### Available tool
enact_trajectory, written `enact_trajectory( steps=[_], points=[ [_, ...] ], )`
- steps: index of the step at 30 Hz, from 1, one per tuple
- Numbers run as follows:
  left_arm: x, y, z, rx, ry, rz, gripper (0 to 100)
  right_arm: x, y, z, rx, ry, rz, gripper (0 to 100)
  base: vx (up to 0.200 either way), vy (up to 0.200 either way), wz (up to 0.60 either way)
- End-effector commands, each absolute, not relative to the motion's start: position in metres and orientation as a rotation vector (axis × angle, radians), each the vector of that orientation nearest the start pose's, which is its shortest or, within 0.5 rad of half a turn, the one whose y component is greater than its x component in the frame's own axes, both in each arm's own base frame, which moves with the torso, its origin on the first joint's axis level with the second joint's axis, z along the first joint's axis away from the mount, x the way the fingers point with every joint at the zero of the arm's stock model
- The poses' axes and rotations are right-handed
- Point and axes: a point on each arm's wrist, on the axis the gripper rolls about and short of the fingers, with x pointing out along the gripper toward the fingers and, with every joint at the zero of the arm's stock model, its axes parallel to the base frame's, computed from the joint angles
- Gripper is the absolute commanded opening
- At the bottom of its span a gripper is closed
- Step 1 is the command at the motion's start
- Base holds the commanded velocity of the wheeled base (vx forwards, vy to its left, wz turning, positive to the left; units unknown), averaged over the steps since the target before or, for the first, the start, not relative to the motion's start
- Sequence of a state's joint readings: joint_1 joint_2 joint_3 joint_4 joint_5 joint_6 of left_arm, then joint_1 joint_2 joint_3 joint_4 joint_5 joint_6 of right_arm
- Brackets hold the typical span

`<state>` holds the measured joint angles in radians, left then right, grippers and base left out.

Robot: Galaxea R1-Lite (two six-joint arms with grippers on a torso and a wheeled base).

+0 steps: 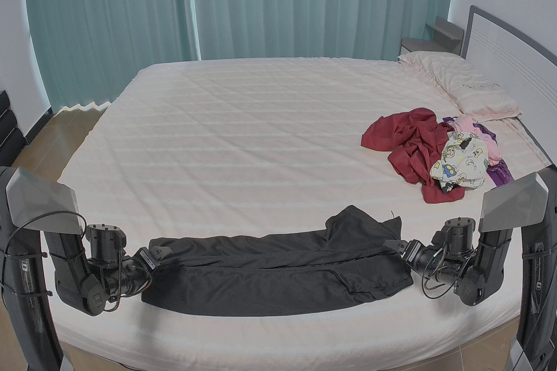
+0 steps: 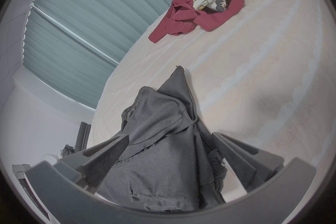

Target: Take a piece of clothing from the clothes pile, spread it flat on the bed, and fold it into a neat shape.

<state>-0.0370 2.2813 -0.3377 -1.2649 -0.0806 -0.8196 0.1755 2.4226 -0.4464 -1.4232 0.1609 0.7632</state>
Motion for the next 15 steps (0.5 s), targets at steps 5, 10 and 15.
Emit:
enact_trajectory(
  steps=[5,10,15],
  points=[
    [0.280,-0.017,-0.029,-0.721,0.680,0.210,100,0.307,0.059,-0.048,0.730,0.658,0.099,100,0.000,0.000,0.00],
    [0.281,-0.019,-0.036,-0.716,0.696,0.213,100,0.307,0.059,-0.048,0.728,0.659,0.101,100,0.000,0.000,0.00],
    [0.288,-0.019,-0.042,-0.716,0.694,0.213,100,0.307,0.060,-0.051,0.724,0.658,0.102,100,0.000,0.000,0.00]
  ],
)
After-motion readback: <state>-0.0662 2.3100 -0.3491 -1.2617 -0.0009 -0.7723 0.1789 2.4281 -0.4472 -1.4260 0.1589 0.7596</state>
